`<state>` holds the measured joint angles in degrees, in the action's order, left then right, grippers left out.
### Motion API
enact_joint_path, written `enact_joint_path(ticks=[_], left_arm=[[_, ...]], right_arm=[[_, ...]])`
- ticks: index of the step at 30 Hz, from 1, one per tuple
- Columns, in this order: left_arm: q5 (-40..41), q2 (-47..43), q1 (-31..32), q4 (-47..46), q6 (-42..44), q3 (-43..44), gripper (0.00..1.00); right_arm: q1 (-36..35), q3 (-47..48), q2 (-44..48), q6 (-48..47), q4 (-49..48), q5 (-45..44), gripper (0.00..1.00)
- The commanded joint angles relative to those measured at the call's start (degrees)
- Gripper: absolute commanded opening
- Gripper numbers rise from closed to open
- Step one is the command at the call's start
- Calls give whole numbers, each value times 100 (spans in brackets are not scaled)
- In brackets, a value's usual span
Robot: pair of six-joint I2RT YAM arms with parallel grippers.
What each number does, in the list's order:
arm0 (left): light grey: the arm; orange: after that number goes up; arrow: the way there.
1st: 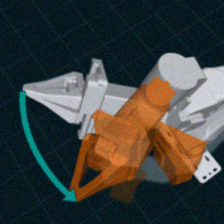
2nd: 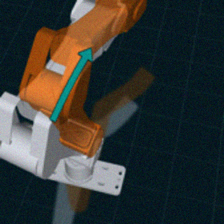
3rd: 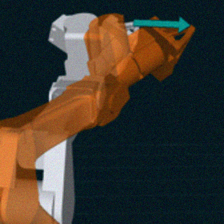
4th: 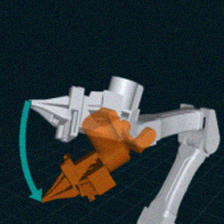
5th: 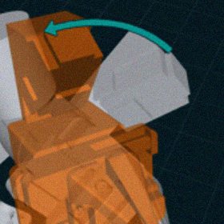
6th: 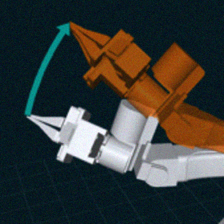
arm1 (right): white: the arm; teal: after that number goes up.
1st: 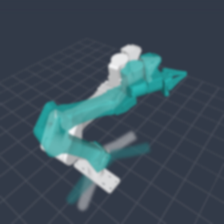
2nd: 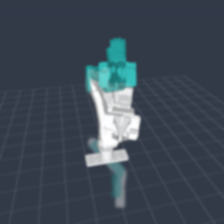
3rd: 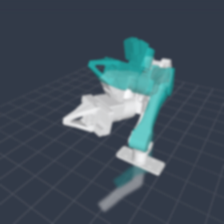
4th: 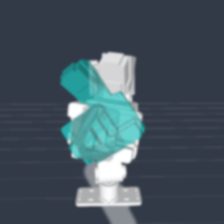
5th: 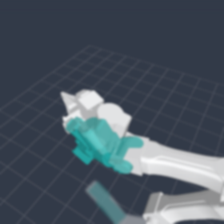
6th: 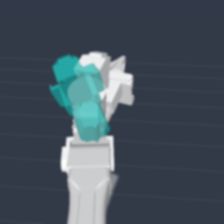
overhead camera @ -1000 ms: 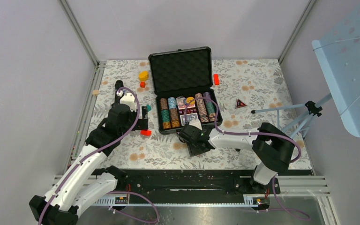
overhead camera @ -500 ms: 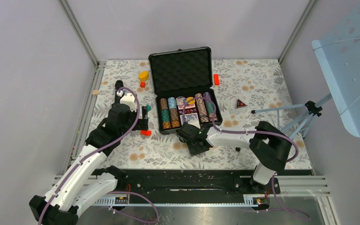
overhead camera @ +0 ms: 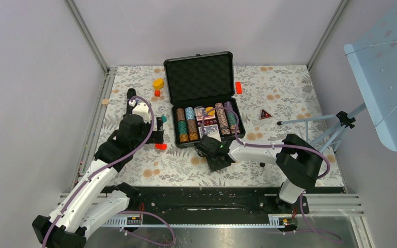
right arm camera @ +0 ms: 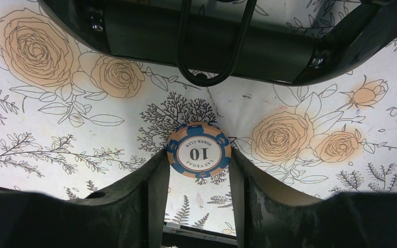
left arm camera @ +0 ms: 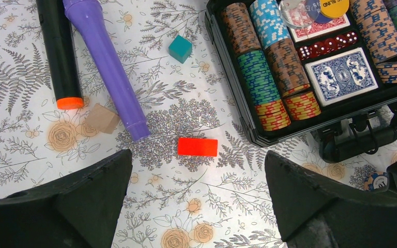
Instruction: Pack up texas hold em set
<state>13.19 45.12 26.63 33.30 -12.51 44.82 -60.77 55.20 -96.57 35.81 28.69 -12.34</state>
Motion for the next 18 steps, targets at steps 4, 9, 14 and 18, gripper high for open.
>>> enact_joint_path(ticks=[4, 9, 14, 18], left_arm=[[-225, -10, -21, -210, -111, 78, 99], [-268, -28, -25, -206, -132, 96, 99], [-304, -43, -26, -191, -176, 119, 99], [-363, -57, -32, -213, -229, 137, 99]], right_arm=[[-14, -92, -45, 18, 348, 158, 0], [-10, 55, 60, -4, 454, 81, 0], [8, 96, 171, -37, 524, 82, 0], [24, 96, 284, -40, 551, 76, 0]])
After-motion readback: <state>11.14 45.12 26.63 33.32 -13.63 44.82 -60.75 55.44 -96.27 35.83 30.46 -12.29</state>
